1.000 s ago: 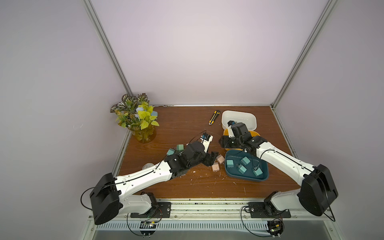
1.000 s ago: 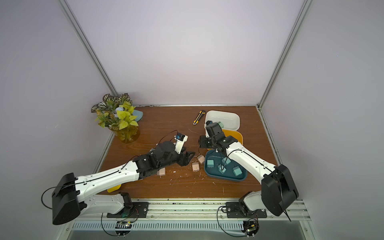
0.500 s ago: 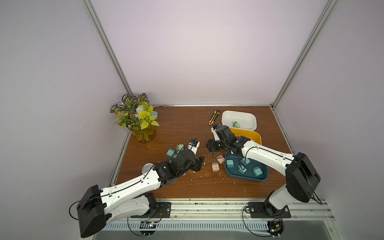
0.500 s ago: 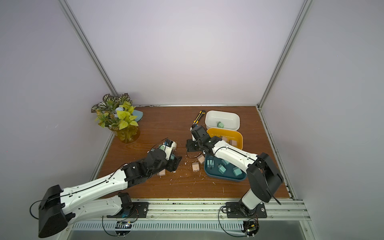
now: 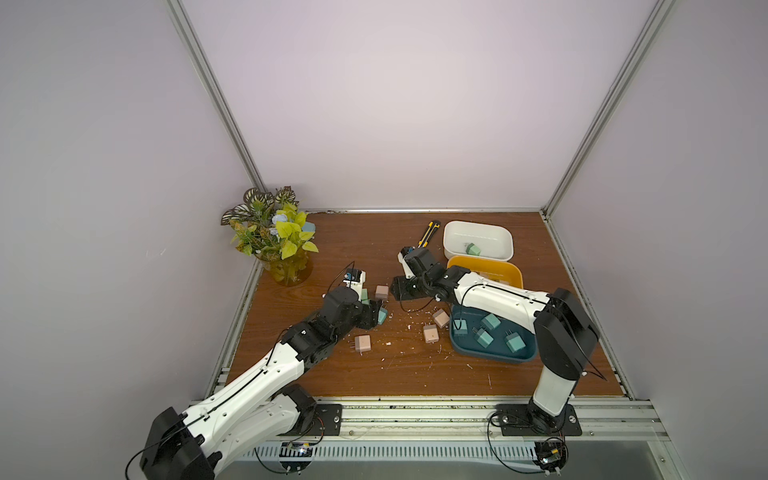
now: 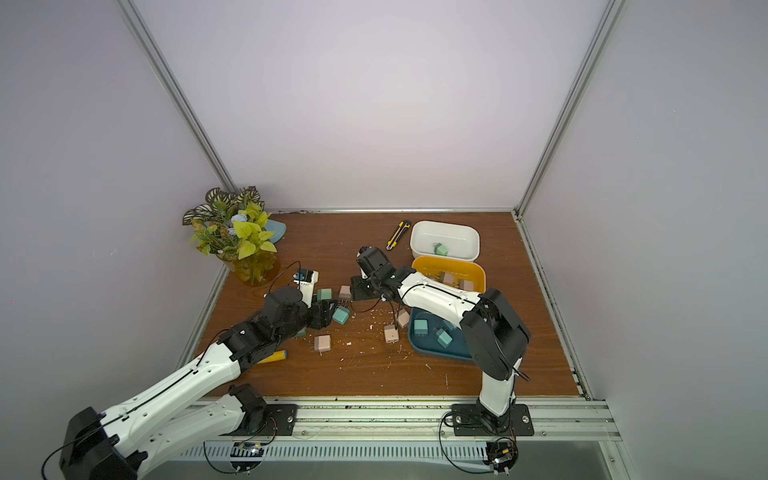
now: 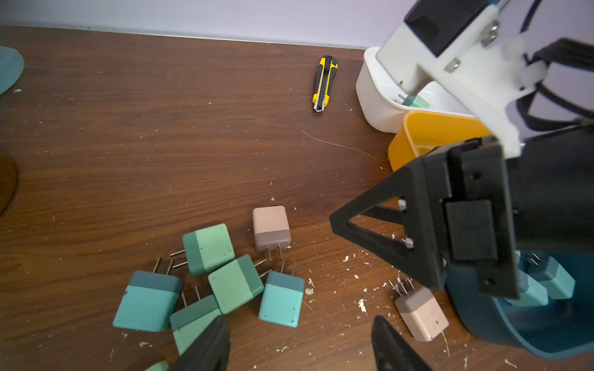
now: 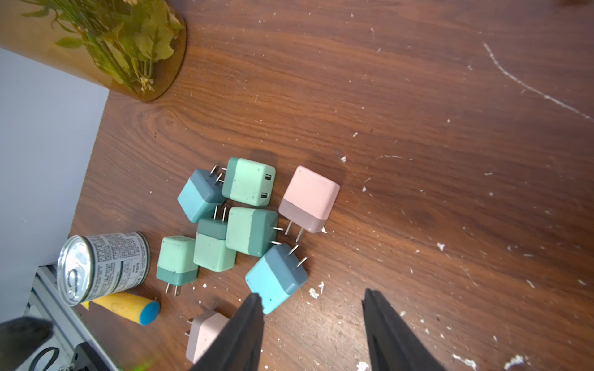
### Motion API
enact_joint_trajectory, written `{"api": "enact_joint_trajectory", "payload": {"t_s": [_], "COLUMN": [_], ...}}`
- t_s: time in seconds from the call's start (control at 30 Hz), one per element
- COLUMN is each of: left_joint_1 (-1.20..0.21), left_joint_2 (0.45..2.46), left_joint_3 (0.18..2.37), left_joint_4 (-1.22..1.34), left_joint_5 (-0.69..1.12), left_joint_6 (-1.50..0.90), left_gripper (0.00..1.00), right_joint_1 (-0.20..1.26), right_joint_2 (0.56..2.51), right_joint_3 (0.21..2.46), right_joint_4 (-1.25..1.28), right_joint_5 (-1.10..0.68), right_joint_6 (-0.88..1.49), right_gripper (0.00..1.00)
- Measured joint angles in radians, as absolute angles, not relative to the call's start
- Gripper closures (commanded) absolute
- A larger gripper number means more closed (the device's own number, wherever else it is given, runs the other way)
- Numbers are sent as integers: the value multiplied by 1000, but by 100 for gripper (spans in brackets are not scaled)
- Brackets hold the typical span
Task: Place the plugs by color into the storage box
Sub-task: Pick up the plug from the center of the board.
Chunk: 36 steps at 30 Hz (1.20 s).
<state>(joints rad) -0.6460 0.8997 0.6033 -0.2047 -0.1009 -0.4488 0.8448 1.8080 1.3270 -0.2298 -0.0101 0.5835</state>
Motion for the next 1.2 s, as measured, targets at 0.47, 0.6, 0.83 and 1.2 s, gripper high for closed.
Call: {"api": "enact_joint_trajectory", "payload": {"t_s": [0.47,0.6,0.83,1.2], "left_joint_1": [-627,-621,-599,-593], "left_joint_2": [855,866,873,858], "left_joint_3": [597,612,612,610], "left_joint_4": [-268,-283,-285,-284], "left_joint_5": [-95,-104,-98,-90], "left_joint_6": [-379,-354,-344,-343], "left_gripper": [27,27,28,27], "right_joint_1": [856,856,857,879], "right_joint_2": [1891,1918,1963,2086], "right_joint_3": [1453,1475,1496,1613], "right_joint_4": [-303,-315,-324,-352], "right_joint_5": [21,24,23,23], "right_joint_6": [561,552,540,538], "right_gripper": [44,44,37,31]}}
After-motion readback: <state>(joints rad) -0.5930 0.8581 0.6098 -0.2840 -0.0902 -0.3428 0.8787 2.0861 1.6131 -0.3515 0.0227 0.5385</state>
